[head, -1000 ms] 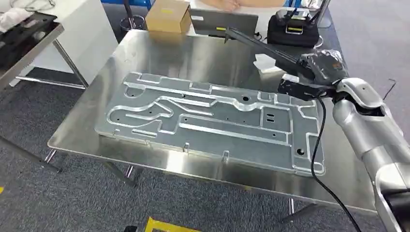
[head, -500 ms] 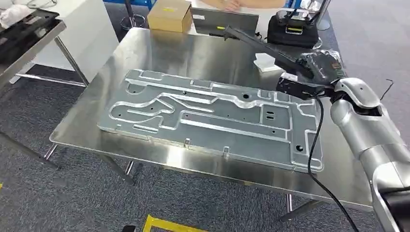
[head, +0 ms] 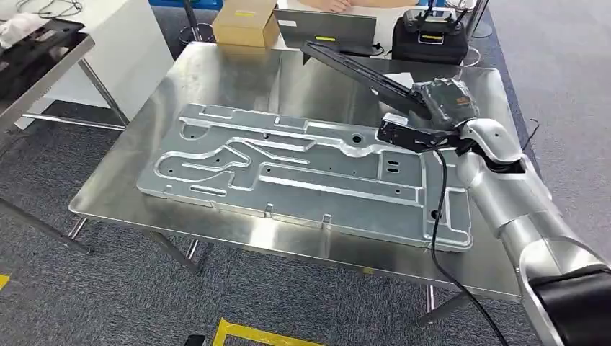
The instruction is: Take the parts from the cabinet and place them on the table.
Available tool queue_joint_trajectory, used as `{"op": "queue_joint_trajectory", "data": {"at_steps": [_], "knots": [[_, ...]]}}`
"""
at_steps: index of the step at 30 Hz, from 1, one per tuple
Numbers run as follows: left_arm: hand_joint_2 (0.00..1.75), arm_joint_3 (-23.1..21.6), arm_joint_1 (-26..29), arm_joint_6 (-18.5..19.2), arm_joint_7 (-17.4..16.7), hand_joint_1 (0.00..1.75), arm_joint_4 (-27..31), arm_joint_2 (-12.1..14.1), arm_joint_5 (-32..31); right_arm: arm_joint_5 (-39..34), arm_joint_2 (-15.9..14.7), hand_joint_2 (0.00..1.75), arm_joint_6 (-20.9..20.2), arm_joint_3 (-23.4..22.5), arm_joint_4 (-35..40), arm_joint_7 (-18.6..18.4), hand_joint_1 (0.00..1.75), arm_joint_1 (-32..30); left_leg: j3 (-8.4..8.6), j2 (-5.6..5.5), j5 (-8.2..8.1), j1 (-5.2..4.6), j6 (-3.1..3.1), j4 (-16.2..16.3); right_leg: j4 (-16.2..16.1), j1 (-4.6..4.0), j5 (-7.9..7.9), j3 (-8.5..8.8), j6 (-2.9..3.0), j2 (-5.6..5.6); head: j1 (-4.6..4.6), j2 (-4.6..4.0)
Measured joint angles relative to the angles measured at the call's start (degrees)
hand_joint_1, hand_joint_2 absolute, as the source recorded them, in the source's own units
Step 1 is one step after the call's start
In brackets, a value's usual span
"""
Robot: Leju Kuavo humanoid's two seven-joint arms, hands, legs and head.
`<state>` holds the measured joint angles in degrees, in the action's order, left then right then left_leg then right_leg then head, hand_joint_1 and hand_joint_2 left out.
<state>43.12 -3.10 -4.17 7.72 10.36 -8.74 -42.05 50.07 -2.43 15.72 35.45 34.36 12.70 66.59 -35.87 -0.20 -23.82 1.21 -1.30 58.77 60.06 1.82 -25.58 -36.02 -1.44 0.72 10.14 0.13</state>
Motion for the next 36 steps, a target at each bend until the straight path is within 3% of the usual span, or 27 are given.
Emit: {"op": "queue_joint_trajectory", "data": {"at_steps": [8, 20, 31, 32, 35, 36], "knots": [[1.75, 0.0, 0.0, 0.4, -0.2, 0.0, 0.0, 0.0, -0.2, 0.4, 1.6, 1.75, -0.1, 0.0, -0.6, 0.1, 1.75, -0.1, -0.19, -0.06, 0.02, -0.04, -0.03, 0.1, -0.2, 0.03, 0.14, 0.05, -0.1, -0.08, 0.0, 0.0], [1.75, 0.0, -0.3, 0.5, -1.5, 0.0, 0.0, 0.0, -1.2, 5.1, 11.1, 1.75, -4.5, 0.2, -2.2, -0.3, 1.75, -2.2, -0.2, -0.02, 0.03, -0.02, -0.03, 0.1, -0.2, -0.01, 0.19, 0.01, -0.07, -0.03, 0.0, 0.0], [1.75, 0.0, -0.3, -0.5, -2.3, 0.0, 0.0, -0.5, -1.9, 9.6, 15.0, 1.75, -7.6, 2.2, -3.8, -0.3, 1.75, -5.1, -0.23, -0.03, 0.03, -0.03, -0.03, 0.1, -0.3, 0.02, 0.19, 0.03, -0.07, -0.06, 0.0, 0.0], [1.75, 0.0, -0.3, -0.6, -2.4, 0.0, 0.0, -0.5, -1.9, 9.9, 15.1, 1.75, -7.8, 2.4, -4.0, -0.4, 0.0, -5.2, -0.23, -0.03, 0.03, -0.03, -0.03, 0.1, -0.2, 0.01, 0.19, 0.03, -0.07, -0.06, 0.0, 0.0], [1.75, 0.0, -0.3, -1.1, -2.5, 0.0, 0.0, -0.6, -2.2, 10.7, 15.5, 1.75, -8.2, 2.8, -4.5, -0.6, 0.0, -5.4, -0.23, -0.03, 0.03, -0.03, -0.03, 0.1, -0.2, 0.01, 0.19, 0.02, -0.07, -0.05, 0.0, 0.0], [0.0, 0.0, -0.3, -1.4, -2.5, 0.0, 0.0, -0.6, -2.2, 10.8, 15.7, 1.75, -8.2, 3.0, -4.6, -0.7, 0.0, -5.4, -0.22, -0.03, 0.03, -0.02, -0.03, 0.1, -0.3, 0.01, 0.19, 0.02, -0.07, -0.04, 0.0, 0.0]]}}
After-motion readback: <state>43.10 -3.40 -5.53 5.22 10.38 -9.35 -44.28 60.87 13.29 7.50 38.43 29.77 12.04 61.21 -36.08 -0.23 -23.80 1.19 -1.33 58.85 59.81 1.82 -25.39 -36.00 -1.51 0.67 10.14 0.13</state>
